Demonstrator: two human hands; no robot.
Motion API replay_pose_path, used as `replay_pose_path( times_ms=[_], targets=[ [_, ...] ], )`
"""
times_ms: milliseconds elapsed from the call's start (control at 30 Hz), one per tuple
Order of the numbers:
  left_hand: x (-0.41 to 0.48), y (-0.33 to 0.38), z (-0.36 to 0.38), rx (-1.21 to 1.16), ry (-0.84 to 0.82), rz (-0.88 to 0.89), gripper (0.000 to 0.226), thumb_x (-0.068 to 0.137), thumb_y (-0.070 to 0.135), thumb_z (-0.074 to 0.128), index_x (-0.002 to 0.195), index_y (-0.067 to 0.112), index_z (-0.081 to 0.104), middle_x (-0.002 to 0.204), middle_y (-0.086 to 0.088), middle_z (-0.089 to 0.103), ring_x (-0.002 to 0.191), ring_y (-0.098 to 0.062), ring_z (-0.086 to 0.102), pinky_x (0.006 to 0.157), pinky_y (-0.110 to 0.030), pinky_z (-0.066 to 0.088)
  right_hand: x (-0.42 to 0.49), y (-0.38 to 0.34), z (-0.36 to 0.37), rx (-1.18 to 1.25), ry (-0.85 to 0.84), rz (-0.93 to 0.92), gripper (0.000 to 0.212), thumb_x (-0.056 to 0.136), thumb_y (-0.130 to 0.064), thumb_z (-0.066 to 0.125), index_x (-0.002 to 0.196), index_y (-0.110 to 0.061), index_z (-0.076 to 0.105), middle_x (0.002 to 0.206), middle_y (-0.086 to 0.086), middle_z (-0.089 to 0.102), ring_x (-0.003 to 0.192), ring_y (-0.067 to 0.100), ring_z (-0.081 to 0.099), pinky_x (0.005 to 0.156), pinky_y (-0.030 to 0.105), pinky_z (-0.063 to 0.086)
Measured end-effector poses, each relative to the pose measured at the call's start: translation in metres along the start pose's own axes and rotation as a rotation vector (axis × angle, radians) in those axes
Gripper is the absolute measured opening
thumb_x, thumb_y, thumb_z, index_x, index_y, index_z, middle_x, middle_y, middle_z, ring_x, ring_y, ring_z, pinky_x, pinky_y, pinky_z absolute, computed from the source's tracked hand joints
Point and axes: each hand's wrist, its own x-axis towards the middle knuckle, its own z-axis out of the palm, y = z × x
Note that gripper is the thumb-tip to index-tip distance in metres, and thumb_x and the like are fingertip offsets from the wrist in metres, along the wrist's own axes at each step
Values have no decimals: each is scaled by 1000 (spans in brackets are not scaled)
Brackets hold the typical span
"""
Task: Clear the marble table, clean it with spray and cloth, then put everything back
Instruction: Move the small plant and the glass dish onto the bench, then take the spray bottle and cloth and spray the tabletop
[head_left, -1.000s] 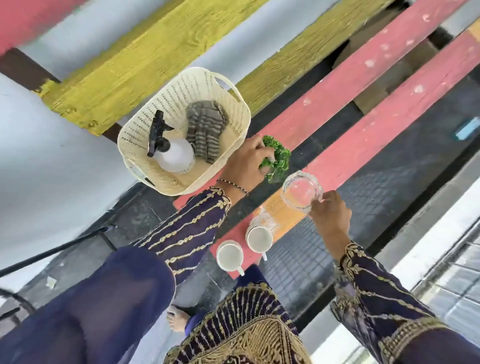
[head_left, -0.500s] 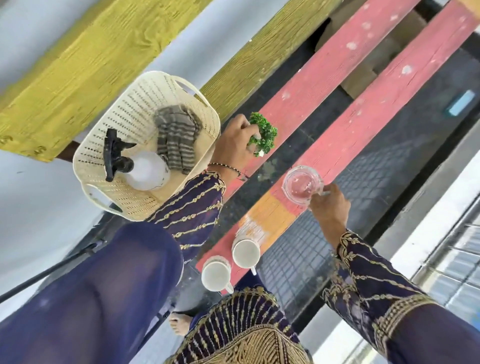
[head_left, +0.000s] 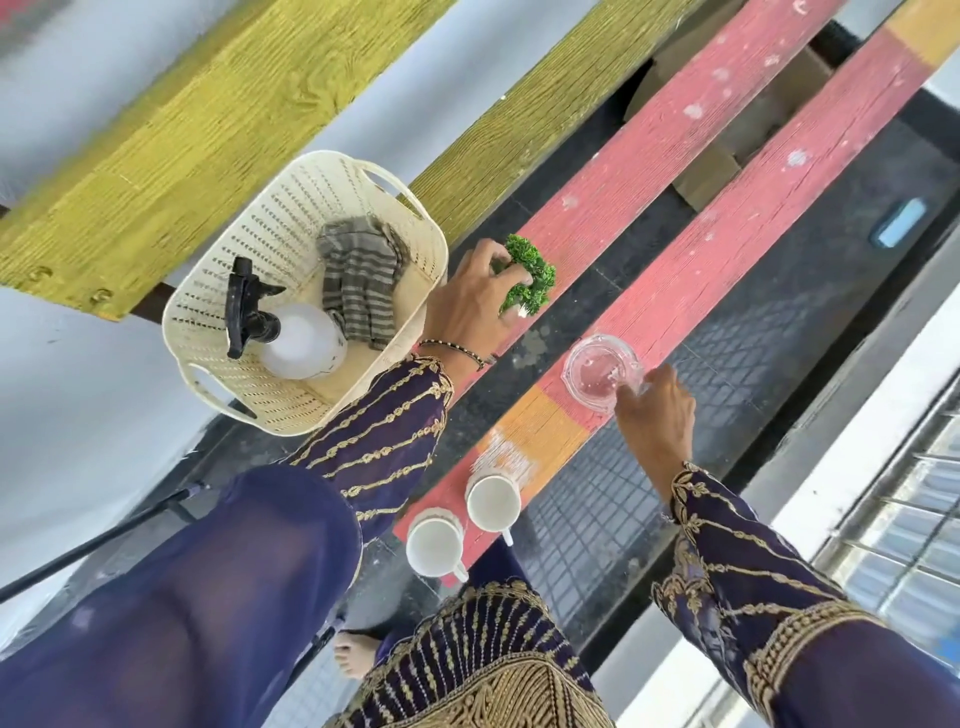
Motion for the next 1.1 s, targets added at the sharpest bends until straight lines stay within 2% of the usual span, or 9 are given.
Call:
replay_pose_path(
  times_ms=[100,400,533,633,733,800,867,1000,1100],
  targets=[
    [-9,3,-10,-3,17,14,31,80,29,73,109,29,65,124,2,51,97,-11,57,52,-19,49,-10,-8,-4,-9,22,-83,37,100,-21,58,127,2,49,120,26,61,115,41,58,97,51,47],
    [-63,-4,-58,-31,170,17,21,83,23,69,104,25,67,119,2,55,103,-14,56,54,-33,59,-59,-66,-5,72,41,-420,27,100,-23,58,120,-5,56,108,11,69,101,30,64,96,37,41],
    [-96,-25,-91,-60,277,-94,23,87,20,60,108,20,68,123,-1,56,105,-14,57,61,-24,51,-85,-115,6,115,51,-637,24,98,-18,62,117,-3,60,102,10,70,89,27,68,85,48,55],
    [-122,-50,-108,-55,375,-200,23,87,18,61,108,16,69,124,-8,58,105,-22,61,64,-34,56,-106,-153,18,149,37,-811,21,97,-16,64,115,-5,62,99,4,69,77,21,67,77,41,57],
    [-150,-80,-113,-73,440,-318,18,88,22,58,102,21,70,114,0,61,106,-17,60,65,-32,53,-122,-188,36,162,21,-969,22,94,-17,67,112,-4,62,98,7,71,71,19,67,65,37,57],
    [-169,-96,-115,-106,482,-384,16,87,21,59,98,24,70,108,5,61,103,-14,59,64,-29,50,-127,-208,51,148,8,-1031,28,92,-19,70,114,-3,62,103,10,71,77,23,70,66,36,58],
    [-188,-109,-116,-120,506,-424,15,86,19,60,95,25,71,104,6,62,100,-14,60,64,-31,51,-131,-228,69,115,-44,-1029,43,89,-23,75,123,-2,60,114,13,70,92,27,70,78,38,59],
    [-213,-127,-113,-151,518,-469,14,85,15,61,91,23,72,99,7,64,91,-15,62,63,-33,55,-123,-266,104,117,-255,-851,83,71,-29,88,140,-8,46,136,13,60,123,33,60,104,50,50],
    [-219,-139,-105,-180,519,-502,14,84,17,61,91,22,73,99,5,65,89,-17,64,66,-39,57,-116,-280,129,118,-324,-849,89,62,-28,93,134,-8,43,131,12,59,123,30,56,104,47,47]
  ],
)
